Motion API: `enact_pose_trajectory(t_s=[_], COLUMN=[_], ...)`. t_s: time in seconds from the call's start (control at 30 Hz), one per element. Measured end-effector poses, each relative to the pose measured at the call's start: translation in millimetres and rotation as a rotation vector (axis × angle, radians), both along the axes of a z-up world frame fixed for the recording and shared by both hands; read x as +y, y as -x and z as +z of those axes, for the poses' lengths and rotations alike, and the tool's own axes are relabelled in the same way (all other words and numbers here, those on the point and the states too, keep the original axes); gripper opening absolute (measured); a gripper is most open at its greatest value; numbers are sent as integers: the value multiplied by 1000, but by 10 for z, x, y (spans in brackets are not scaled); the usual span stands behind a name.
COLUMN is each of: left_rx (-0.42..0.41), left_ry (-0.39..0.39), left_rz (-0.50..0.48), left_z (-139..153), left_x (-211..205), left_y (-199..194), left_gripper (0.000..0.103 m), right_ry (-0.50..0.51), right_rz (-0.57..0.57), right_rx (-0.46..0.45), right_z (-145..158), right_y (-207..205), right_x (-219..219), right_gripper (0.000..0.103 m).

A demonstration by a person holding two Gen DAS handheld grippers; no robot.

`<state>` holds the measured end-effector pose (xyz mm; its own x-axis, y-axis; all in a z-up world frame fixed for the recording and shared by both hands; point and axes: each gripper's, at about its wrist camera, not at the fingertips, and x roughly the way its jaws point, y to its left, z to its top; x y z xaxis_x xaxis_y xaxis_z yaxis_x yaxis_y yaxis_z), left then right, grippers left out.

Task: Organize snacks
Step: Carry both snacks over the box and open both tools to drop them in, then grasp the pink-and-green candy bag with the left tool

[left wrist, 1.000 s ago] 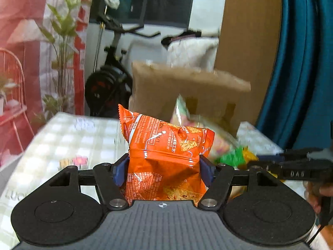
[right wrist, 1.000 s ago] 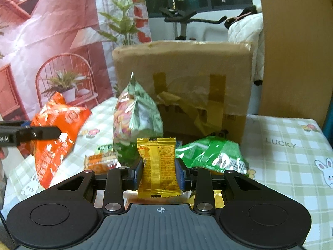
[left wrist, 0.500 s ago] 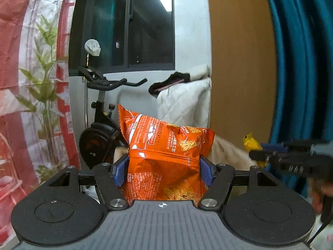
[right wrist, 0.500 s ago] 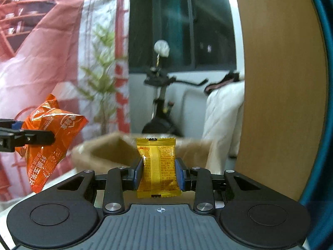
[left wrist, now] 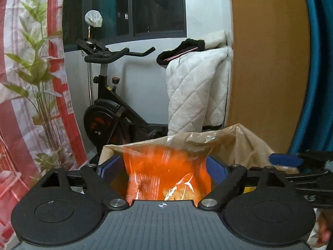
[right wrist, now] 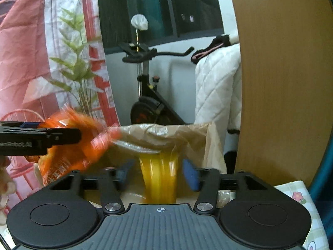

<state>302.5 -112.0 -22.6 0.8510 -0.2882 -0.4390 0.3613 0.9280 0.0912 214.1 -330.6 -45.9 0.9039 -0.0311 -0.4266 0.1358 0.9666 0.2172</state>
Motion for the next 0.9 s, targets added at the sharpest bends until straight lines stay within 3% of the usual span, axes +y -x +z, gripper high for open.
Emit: enact_pose_trajectory(t_s=[0.1,0.37,0.67,0.9], left_rx=[20,28,72,167], left_ry=[34,128,139,167], left_rz=[-1,-33,-26,-61], left_z=[73,160,-291,-578], left_x=[194,701,1023,1086], left_y=[-29,607,1179,1190], left_gripper=[90,90,89,86], right_ry=[-21,-72,-78,-51], right_rz=[9,53,45,124], right_rx=[-4,-58,-52,42], right_z=[17,83,-190,-469], right_y=[67,506,985,1102], right_x=[-1,58,344,726], right_gripper=[59,63,68,69])
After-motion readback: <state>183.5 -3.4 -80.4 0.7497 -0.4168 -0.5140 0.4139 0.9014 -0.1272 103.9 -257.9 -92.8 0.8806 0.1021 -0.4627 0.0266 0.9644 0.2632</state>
